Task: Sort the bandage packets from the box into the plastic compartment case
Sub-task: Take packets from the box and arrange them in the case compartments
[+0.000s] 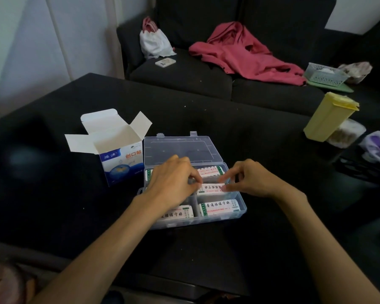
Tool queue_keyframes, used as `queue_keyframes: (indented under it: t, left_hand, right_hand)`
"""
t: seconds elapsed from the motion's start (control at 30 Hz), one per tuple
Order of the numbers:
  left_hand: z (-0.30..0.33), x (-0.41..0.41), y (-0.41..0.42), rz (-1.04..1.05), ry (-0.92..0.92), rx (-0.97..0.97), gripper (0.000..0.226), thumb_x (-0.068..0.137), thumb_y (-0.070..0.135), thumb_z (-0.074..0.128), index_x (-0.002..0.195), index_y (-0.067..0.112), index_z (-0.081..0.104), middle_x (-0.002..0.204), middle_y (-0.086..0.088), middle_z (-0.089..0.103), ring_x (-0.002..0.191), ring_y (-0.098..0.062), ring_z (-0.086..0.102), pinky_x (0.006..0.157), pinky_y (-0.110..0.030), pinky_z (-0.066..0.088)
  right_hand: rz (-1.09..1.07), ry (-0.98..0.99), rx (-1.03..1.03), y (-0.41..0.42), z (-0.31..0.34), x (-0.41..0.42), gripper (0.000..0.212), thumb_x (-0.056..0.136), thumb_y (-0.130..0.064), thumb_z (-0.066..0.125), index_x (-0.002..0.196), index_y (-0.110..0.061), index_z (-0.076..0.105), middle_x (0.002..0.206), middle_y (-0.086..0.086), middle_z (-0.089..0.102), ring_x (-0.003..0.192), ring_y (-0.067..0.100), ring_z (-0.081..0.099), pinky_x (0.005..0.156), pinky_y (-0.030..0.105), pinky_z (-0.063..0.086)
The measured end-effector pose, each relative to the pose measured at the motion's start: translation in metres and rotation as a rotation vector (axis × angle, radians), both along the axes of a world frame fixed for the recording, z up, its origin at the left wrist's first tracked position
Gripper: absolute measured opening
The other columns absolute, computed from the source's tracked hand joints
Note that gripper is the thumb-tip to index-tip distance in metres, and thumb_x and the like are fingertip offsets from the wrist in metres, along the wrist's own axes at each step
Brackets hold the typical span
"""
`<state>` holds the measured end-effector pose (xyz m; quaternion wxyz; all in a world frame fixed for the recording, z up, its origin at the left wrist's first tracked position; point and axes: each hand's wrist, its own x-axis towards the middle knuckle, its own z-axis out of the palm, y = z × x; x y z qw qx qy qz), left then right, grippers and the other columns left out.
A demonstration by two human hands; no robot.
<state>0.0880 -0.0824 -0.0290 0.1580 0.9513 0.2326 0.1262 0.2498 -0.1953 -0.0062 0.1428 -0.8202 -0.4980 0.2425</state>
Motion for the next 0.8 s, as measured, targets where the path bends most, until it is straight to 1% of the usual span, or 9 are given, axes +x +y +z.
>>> queue_keyframes:
  t: [0.2,0.33,0.4,0.5,0.53,0.6,0.67,0.73,0.8]
  left_hand:
    - [-0.002,0.000,0.001,-0.021,-0.007,0.003,0.020,0.087,0.039,0.063,0.105,0.035,0.069,0.096,0.012,0.054,0.091,-0.006,0.043,0.067,-0.021,0.033]
    - [0.002,-0.002,0.003,0.033,-0.041,-0.030,0.023,0.086,0.041,0.064,0.108,0.035,0.067,0.095,0.014,0.054,0.089,-0.003,0.045,0.069,-0.021,0.036]
    - [0.009,-0.010,0.009,0.116,-0.139,-0.069,0.020,0.087,0.042,0.062,0.105,0.035,0.067,0.094,0.015,0.058,0.081,0.000,0.050,0.069,-0.019,0.040]
    - [0.021,-0.036,0.023,0.321,-0.418,-0.063,0.013,0.089,0.037,0.059,0.095,0.031,0.069,0.088,0.015,0.063,0.074,-0.001,0.053,0.062,-0.021,0.040]
    - [0.025,-0.047,0.028,0.406,-0.510,-0.019,0.011,0.089,0.035,0.059,0.093,0.030,0.069,0.090,0.013,0.064,0.078,-0.005,0.054,0.061,-0.024,0.041]
    - [0.028,-0.069,0.041,0.562,-0.607,0.106,0.015,0.088,0.029,0.061,0.101,0.026,0.067,0.106,0.005,0.063,0.095,-0.017,0.053,0.070,-0.033,0.042]
    - [0.025,-0.087,0.054,0.670,-0.618,0.150,0.036,0.084,0.023,0.066,0.119,0.020,0.059,0.124,-0.003,0.056,0.112,-0.026,0.046,0.087,-0.041,0.041]
    - [0.018,-0.100,0.070,0.767,-0.619,-0.002,0.060,0.081,0.021,0.070,0.135,0.016,0.045,0.139,-0.009,0.042,0.124,-0.030,0.038,0.101,-0.042,0.034]
    - [0.013,-0.111,0.081,0.830,-0.658,-0.363,0.073,0.079,0.021,0.072,0.142,0.013,0.035,0.144,-0.011,0.036,0.129,-0.027,0.038,0.107,-0.039,0.033]
  right_hand:
    - [-0.017,0.017,-0.012,-0.002,0.001,-0.001,0.018,0.083,-0.020,0.068,0.100,-0.022,0.067,0.081,-0.009,0.054,0.068,0.005,0.051,0.056,0.013,0.036]
    - [-0.041,0.019,0.101,-0.002,0.005,0.001,0.018,0.084,-0.022,0.066,0.101,-0.026,0.065,0.076,-0.004,0.056,0.065,0.005,0.053,0.060,0.016,0.039]
    - [-0.065,0.045,0.212,-0.001,0.013,0.002,0.015,0.086,-0.022,0.064,0.100,-0.027,0.065,0.075,-0.004,0.060,0.069,0.007,0.058,0.065,0.017,0.043]
    - [-0.066,0.052,0.407,0.008,0.025,-0.008,0.013,0.088,-0.020,0.061,0.096,-0.029,0.065,0.088,-0.004,0.067,0.084,0.008,0.064,0.073,0.019,0.051]
    - [-0.069,0.054,0.469,0.013,0.028,-0.015,0.014,0.089,-0.020,0.060,0.097,-0.029,0.066,0.091,-0.004,0.067,0.086,0.008,0.064,0.074,0.021,0.053]
    - [-0.060,0.052,0.570,0.030,0.034,-0.036,0.017,0.090,-0.020,0.059,0.102,-0.029,0.066,0.094,-0.007,0.067,0.087,0.004,0.063,0.075,0.021,0.053]
    - [-0.024,0.030,0.626,0.050,0.038,-0.061,0.022,0.091,-0.019,0.057,0.109,-0.028,0.065,0.103,-0.012,0.065,0.092,-0.001,0.059,0.076,0.017,0.049]
    - [0.047,-0.034,0.650,0.073,0.036,-0.087,0.029,0.091,-0.017,0.056,0.118,-0.029,0.060,0.115,-0.010,0.061,0.102,-0.002,0.054,0.084,0.018,0.048]
    - [0.162,-0.183,0.599,0.093,0.028,-0.108,0.041,0.091,-0.017,0.056,0.130,-0.029,0.051,0.131,-0.007,0.051,0.121,0.005,0.043,0.101,0.025,0.041]
